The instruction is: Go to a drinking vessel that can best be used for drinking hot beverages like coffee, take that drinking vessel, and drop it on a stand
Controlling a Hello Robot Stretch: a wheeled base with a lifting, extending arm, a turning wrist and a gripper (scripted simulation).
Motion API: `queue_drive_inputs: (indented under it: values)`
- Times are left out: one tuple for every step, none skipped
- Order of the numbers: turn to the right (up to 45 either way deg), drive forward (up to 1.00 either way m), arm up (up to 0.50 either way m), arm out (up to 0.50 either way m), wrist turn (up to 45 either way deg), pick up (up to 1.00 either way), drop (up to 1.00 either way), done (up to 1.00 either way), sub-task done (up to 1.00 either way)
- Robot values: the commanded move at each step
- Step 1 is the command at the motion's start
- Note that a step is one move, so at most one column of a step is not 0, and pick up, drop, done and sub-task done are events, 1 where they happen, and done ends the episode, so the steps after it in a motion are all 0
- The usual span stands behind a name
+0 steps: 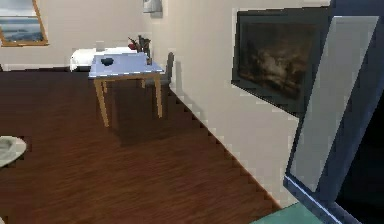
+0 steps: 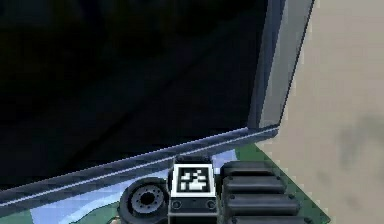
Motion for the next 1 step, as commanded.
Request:
queue_drive_inputs:
  values:
    - [12.0, 0.0, 0.0, 0.0, 0.0, 0.0, 0.0, 0.0, 0.0]
